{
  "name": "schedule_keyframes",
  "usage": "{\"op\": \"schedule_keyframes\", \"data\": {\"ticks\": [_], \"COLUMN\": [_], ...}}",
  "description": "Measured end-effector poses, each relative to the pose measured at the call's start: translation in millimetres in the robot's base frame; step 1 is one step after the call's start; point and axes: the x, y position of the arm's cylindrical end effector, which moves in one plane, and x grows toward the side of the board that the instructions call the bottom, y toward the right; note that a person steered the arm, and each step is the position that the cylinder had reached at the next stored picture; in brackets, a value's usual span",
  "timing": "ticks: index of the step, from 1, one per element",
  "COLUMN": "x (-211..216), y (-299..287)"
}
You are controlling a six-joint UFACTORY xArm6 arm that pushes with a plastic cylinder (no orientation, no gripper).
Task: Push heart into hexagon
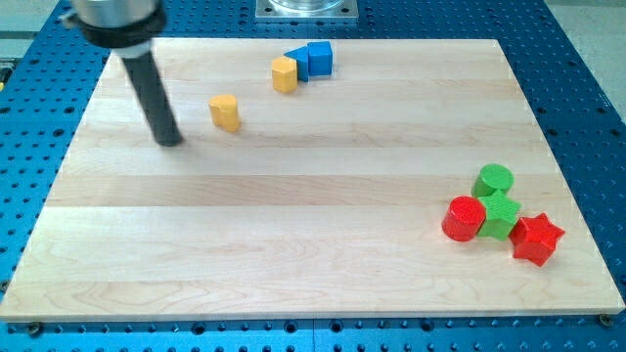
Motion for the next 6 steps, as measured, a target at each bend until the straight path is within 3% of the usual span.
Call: {"op": "schedule_keyframes", "data": {"ticks": [1,2,3,4,5,6], "x": [-18,-46,-66,-75,-74,-74], "y": [34,28,72,97,68,94]}}
